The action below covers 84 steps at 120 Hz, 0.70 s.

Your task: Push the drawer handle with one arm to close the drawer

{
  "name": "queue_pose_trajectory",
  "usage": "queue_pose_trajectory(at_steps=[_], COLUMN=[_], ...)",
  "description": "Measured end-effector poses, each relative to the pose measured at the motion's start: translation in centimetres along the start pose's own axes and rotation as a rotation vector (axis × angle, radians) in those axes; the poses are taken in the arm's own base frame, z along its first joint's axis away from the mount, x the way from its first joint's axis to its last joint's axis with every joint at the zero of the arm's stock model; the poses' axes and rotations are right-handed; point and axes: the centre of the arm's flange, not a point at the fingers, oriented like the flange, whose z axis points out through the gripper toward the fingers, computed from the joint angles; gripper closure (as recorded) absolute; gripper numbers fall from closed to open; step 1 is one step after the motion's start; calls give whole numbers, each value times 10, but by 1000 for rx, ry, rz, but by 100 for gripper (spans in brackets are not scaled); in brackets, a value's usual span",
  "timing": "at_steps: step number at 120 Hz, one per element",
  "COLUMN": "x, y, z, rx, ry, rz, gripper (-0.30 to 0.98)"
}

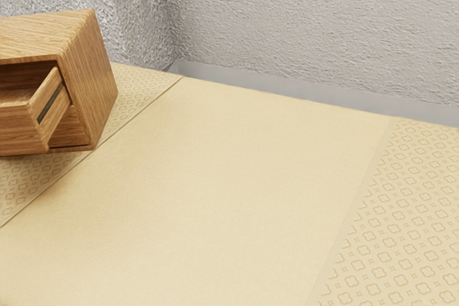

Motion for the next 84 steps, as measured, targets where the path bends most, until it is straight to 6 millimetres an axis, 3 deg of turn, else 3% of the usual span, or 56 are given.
queue_pose_trajectory(at_steps=[20, 32, 52, 72, 84], x=[-18, -18, 0, 14, 27], y=[-2, -9, -26, -55, -60], z=[43, 71, 90, 129, 144], rx=[12, 3, 5, 14, 21], ry=[-35, -44, 3, 33, 86], rz=[-109, -172, -259, -319, -316], gripper=[78, 78, 78, 78, 78])
